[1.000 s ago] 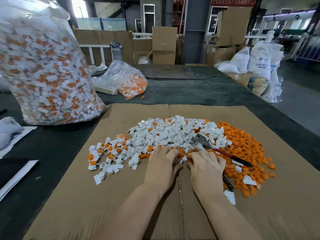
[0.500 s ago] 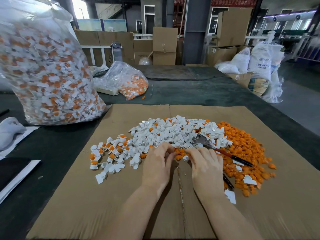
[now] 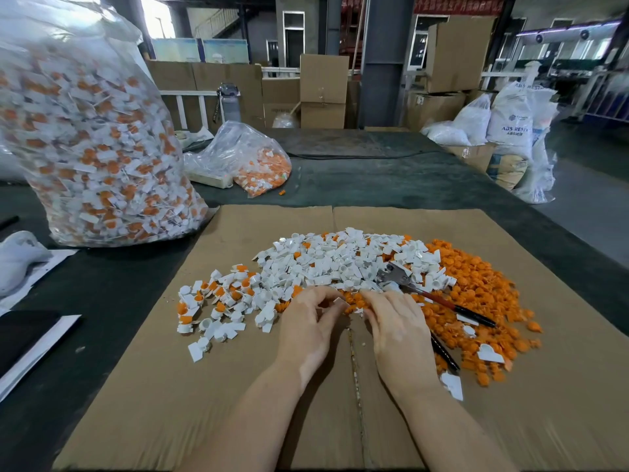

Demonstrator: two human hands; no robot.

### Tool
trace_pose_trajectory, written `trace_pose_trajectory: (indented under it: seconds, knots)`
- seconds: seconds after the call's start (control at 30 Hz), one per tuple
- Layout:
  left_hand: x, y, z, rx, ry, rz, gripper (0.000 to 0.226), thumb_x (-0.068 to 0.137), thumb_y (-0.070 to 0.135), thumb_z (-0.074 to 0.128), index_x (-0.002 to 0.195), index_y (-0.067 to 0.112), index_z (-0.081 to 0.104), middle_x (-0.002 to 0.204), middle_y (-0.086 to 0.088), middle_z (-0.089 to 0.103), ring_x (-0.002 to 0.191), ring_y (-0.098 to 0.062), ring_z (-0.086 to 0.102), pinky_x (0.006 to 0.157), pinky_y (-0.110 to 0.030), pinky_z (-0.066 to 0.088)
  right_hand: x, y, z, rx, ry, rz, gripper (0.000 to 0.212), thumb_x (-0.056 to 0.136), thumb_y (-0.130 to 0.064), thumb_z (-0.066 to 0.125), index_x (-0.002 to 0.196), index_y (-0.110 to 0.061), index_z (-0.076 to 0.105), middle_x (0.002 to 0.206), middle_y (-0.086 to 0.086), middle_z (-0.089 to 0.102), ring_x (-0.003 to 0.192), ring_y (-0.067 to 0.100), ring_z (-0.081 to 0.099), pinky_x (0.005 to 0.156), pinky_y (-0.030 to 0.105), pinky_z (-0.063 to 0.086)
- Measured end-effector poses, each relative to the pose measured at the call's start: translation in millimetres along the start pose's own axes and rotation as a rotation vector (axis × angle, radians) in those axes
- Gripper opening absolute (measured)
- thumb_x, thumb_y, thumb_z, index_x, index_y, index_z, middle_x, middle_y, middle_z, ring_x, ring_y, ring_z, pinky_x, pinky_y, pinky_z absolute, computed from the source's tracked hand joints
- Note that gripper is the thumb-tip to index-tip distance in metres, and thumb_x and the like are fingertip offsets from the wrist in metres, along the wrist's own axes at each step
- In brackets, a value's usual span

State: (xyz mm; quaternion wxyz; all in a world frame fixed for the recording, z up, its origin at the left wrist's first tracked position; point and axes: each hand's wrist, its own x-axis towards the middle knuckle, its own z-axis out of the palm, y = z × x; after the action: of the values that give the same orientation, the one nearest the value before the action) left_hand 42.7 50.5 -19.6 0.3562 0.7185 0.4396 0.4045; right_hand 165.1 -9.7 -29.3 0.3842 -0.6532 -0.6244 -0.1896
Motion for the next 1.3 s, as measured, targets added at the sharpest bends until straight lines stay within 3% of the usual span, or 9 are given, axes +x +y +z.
trace_pose_trajectory:
  seconds: [0.13,0.33,0.53,0.63,0.73,0.9,1.03,1.2,1.3]
  knots:
    - [1.5,-1.1,-1.6,-0.027,0.040,-0.025,0.014,0.087,0.022,0.065,0.079,0.032,0.061,0.089,0.012,0.052,0.082,-0.003,0.051,0.070,-0.007,0.035,0.5,-1.7,-1.3,0.018,0.024,0.006,0.021,0.071,0.002,0.076,0.090,-0.003,0.069,0.083,0.008,0.067,0.079,0.026,0.065,0.076,0.042,0.055]
    - [3.6,-2.4,0.7,0.045,-0.033,-0.051,0.018,0.086,0.029,0.066,0.073,0.036,0.055,0.083,0.009,0.061,0.077,-0.005,0.054,0.062,-0.010,0.034,0.0,0.4,-0.7,0.027,-0.047,0.027,0.038,0.065,0.013,0.075,0.098,-0.004,0.071,0.083,0.008,0.063,0.079,0.027,0.061,0.074,0.041,0.053]
    - [2.8,-3.8,-1.2,0.000,-0.035,-0.021,0.015,0.082,0.025,0.071,0.077,0.034,0.060,0.082,0.009,0.062,0.079,-0.005,0.057,0.068,-0.012,0.039,2.2,-1.8,-2.8,0.069,-0.005,0.068,0.012,0.073,0.000,0.075,0.080,-0.006,0.068,0.076,0.005,0.064,0.072,0.024,0.061,0.068,0.038,0.051]
    - [1.5,-3.2,-1.7,-0.025,-0.068,-0.010,0.020,0.088,0.019,0.064,0.093,0.038,0.062,0.084,0.012,0.057,0.076,0.001,0.053,0.068,-0.004,0.037,1.5,-3.1,-4.2,0.090,-0.012,0.085,0.013,0.075,-0.001,0.074,0.077,-0.007,0.063,0.071,0.003,0.062,0.067,0.021,0.059,0.066,0.040,0.053]
    - [3.9,-2.2,-2.2,0.058,-0.093,0.030,0.019,0.093,0.019,0.056,0.107,0.027,0.066,0.094,0.014,0.051,0.086,0.001,0.048,0.074,0.000,0.032,1.7,-3.8,-5.1,0.119,-0.026,0.071,0.012,0.077,0.001,0.072,0.080,-0.007,0.064,0.072,0.003,0.064,0.068,0.021,0.060,0.062,0.039,0.054]
    - [2.7,0.6,-3.2,-0.006,-0.118,-0.028,0.012,0.094,0.022,0.054,0.093,0.033,0.055,0.091,0.008,0.062,0.086,-0.008,0.058,0.070,-0.011,0.042,3.6,-4.8,-7.6,0.175,-0.046,0.076,0.013,0.076,0.001,0.072,0.086,-0.006,0.068,0.079,0.003,0.067,0.076,0.017,0.062,0.070,0.025,0.048]
    - [0.5,1.9,-3.4,-0.050,-0.137,-0.020,0.028,0.095,0.016,0.052,0.100,0.044,0.055,0.082,0.008,0.063,0.080,-0.006,0.062,0.072,-0.012,0.045,3.0,-5.9,-9.7,0.177,-0.083,0.108,0.007,0.077,-0.007,0.074,0.078,-0.009,0.067,0.071,-0.001,0.065,0.068,0.013,0.059,0.064,0.021,0.045]
    - [-1.1,2.2,-3.7,-0.065,-0.144,-0.014,0.034,0.094,0.016,0.056,0.089,0.050,0.055,0.079,0.010,0.064,0.078,-0.006,0.064,0.077,-0.022,0.050,3.6,-7.8,-9.9,0.130,-0.101,0.099,0.014,0.077,-0.010,0.074,0.071,-0.011,0.063,0.063,-0.002,0.059,0.060,0.014,0.055,0.057,0.028,0.045]
    - [-2.3,1.8,-3.5,-0.065,-0.160,-0.012,0.027,0.092,0.016,0.058,0.091,0.044,0.057,0.080,0.000,0.067,0.077,-0.011,0.064,0.072,-0.016,0.048,4.2,-8.5,-9.0,0.093,-0.087,0.094,0.021,0.073,-0.007,0.077,0.065,-0.010,0.058,0.058,-0.001,0.056,0.055,0.016,0.052,0.052,0.029,0.043]
